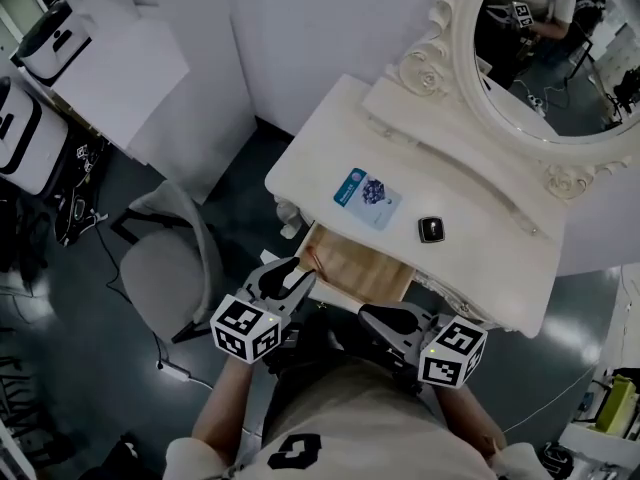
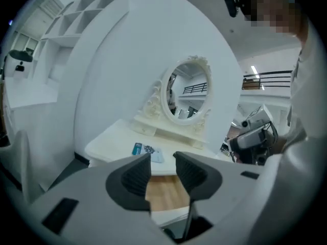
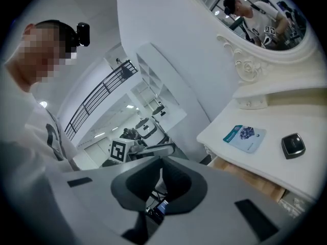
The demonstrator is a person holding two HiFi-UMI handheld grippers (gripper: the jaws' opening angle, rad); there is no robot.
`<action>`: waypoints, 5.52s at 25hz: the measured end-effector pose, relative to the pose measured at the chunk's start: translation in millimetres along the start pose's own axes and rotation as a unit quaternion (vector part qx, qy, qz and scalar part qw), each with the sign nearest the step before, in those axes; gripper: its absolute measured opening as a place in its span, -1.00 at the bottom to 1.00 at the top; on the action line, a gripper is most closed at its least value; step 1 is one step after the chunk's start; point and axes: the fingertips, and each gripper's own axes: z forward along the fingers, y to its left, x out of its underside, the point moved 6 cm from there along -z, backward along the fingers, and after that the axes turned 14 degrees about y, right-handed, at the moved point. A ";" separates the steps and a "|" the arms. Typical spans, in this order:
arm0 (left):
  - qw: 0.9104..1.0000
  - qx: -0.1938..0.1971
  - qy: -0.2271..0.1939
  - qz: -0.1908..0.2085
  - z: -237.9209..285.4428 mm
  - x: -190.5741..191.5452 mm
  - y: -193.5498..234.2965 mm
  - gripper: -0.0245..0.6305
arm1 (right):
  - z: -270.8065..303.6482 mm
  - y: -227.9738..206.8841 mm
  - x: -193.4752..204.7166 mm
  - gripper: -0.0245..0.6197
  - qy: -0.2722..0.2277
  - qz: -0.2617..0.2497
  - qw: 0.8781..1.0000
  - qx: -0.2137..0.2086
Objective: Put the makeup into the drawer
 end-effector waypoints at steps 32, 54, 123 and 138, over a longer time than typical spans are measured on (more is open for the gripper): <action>0.999 0.005 0.038 0.021 18.6 -26.7 -42.5 -0.73 | 108.7 -221.8 -1.2 -0.09 0.344 -0.315 0.850 0.247; 0.998 0.038 0.028 0.037 13.3 -15.8 -46.1 -0.73 | 101.0 -209.6 27.0 -0.09 0.330 -0.371 0.809 0.316; 0.999 0.011 0.043 -0.004 -12.5 -1.7 -17.2 -0.75 | 106.6 -156.6 72.2 -0.84 0.313 -0.251 0.868 0.292; 0.998 -0.011 0.050 -0.023 -7.7 5.1 -12.7 -0.75 | 127.4 -152.2 112.4 -0.84 0.363 -0.349 0.833 0.229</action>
